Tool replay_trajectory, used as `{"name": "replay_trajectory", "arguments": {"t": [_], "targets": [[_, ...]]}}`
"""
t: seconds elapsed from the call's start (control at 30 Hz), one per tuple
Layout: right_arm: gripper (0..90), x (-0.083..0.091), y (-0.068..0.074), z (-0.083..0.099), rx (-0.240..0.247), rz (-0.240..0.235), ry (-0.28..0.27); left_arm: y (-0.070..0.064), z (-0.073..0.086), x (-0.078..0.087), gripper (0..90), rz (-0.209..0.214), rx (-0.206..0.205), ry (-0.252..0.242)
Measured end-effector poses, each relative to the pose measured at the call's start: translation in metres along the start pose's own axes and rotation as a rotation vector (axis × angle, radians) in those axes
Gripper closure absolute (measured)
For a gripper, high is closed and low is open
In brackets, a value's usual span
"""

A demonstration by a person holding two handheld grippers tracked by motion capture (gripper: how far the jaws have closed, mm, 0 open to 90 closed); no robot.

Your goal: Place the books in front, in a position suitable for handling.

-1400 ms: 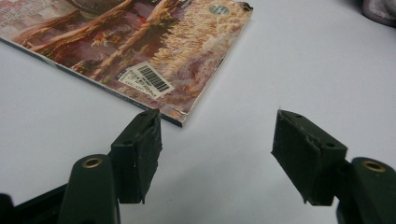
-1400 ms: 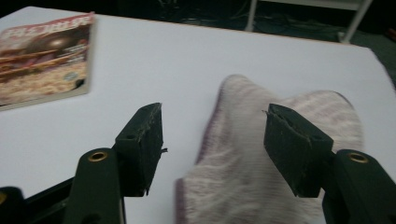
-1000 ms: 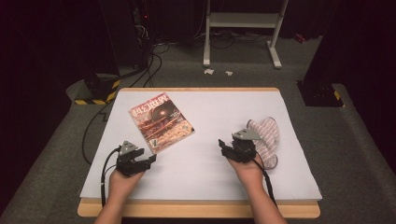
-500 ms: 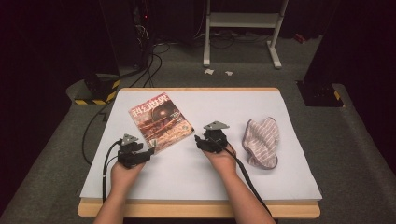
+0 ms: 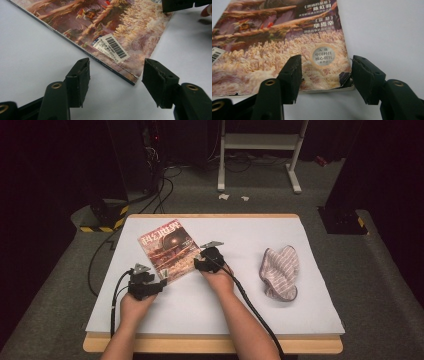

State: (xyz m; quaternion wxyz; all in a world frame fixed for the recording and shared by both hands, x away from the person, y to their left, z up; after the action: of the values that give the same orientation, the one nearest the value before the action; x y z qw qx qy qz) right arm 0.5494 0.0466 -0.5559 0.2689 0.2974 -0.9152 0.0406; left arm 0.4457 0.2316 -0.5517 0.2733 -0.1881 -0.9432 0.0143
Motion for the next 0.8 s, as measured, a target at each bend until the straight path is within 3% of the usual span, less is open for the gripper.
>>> {"name": "replay_trajectory", "arguments": {"t": [0.27,0.57,0.67,0.73,0.8], "targets": [[45.1,0.007,0.008,0.006,-0.001,-0.021,0.011,0.007,0.001,0.003,38.4,-0.013,0.018,0.004],[48.3,0.035,0.044,0.024,0.044,-0.099,0.001,0.024,0.004,0.007,38.3,-0.042,0.063,0.011],[47.8,0.036,0.043,0.021,0.029,-0.103,-0.013,0.025,0.004,0.007,38.6,-0.042,0.067,0.009],[48.8,0.033,0.035,0.015,-0.008,-0.084,-0.048,0.025,0.004,0.007,38.9,-0.047,0.065,0.008],[49.0,0.028,0.031,0.014,-0.023,-0.072,-0.036,0.023,0.004,0.006,39.0,-0.048,0.063,0.004]]}}
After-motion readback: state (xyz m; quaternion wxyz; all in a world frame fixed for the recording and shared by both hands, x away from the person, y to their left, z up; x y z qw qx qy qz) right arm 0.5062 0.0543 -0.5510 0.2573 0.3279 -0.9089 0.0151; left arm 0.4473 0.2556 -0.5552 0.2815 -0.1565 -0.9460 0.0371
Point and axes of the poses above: each handheld gripper's, and its own axes: x roughly backward along the jaws, z roughly out of its underside, y roughly to its left, the point moved 8 cm from there along -x, roughly forward along the jaws, and after that the axes turned 11 degrees about -y, right-handed, at the moved point
